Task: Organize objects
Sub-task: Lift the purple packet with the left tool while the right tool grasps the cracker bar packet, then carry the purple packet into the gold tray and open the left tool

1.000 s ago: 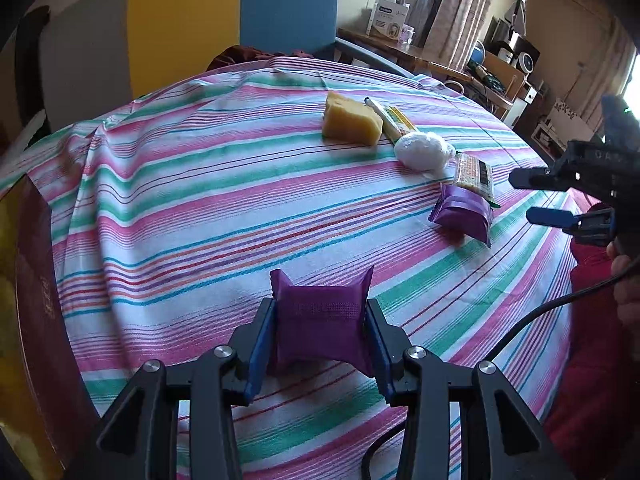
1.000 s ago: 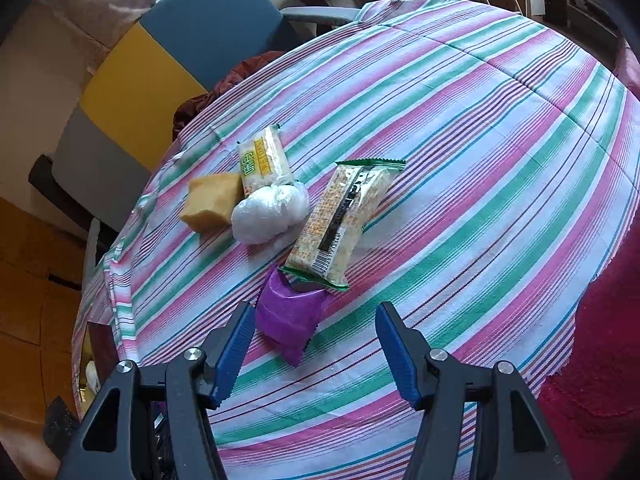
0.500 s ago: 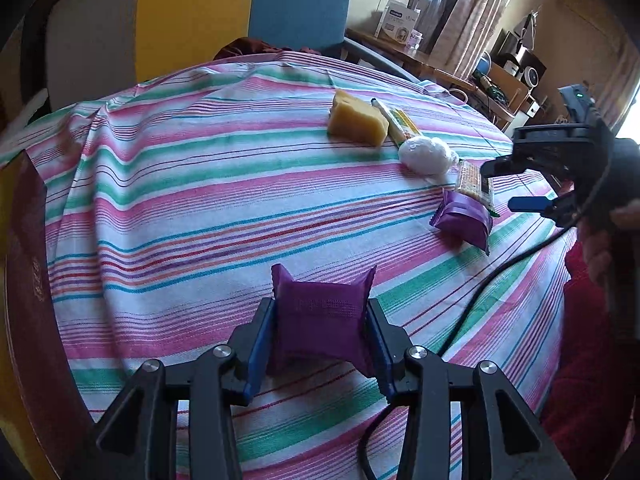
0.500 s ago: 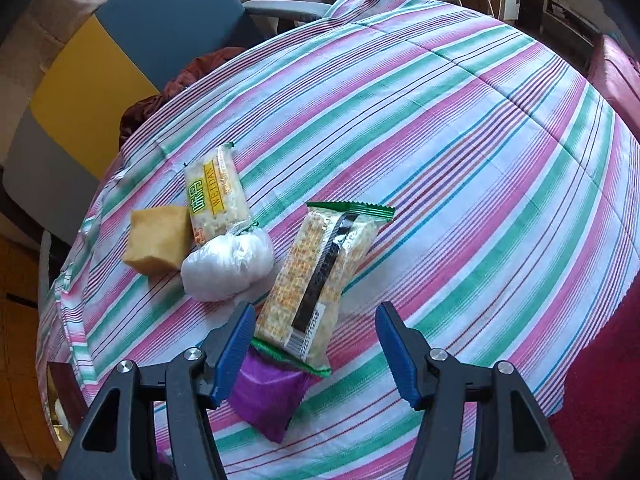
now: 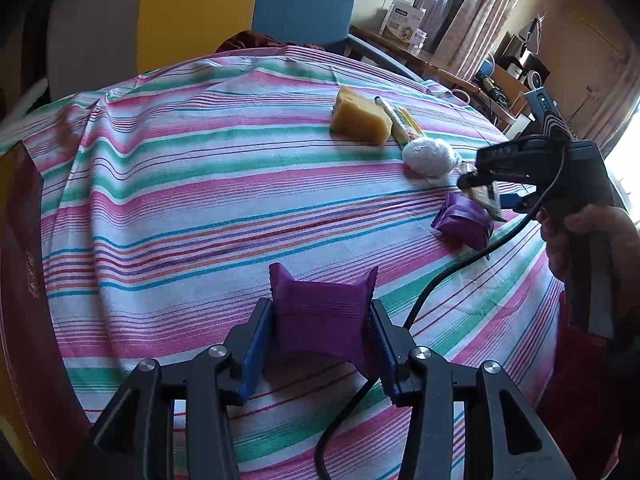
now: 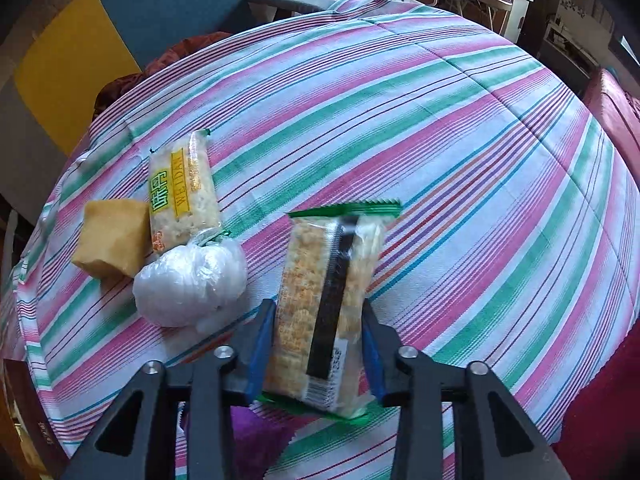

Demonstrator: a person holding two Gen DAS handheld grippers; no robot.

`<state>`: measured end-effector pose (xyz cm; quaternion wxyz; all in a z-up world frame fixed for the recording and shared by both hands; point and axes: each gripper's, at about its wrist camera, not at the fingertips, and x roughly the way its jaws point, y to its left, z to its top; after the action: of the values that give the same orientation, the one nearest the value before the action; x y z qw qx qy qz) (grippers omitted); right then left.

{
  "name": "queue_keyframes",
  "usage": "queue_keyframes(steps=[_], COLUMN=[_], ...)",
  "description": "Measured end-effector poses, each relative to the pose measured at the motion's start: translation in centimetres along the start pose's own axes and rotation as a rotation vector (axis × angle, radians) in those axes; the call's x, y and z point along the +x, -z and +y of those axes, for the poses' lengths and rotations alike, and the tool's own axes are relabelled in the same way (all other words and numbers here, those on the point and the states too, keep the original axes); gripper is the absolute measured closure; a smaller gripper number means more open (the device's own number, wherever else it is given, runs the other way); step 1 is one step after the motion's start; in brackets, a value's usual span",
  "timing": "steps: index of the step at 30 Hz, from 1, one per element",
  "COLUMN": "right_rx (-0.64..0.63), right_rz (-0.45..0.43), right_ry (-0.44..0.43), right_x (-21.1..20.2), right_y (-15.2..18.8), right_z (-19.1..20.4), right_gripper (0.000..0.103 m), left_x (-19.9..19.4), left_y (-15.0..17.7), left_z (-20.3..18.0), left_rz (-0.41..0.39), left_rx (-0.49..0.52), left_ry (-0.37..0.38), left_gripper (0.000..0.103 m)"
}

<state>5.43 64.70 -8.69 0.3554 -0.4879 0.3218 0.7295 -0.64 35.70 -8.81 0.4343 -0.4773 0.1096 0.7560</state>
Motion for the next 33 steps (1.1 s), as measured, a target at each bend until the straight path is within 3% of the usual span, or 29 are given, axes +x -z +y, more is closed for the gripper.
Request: queue_keyframes(steps=[33], right_rx=[-0.155], right_rz=[-0.026], right_ry=[0.066], right_x=[-0.3], right_y=[1.7], right_z=[-0.2], right_gripper=[0.065], left_x=[-0.2], left_y=[0.9], left_z=[-0.7], left_rz=[-0.061], left_rx=[0.05], left_ry=[-0.05], left_gripper=[0.059])
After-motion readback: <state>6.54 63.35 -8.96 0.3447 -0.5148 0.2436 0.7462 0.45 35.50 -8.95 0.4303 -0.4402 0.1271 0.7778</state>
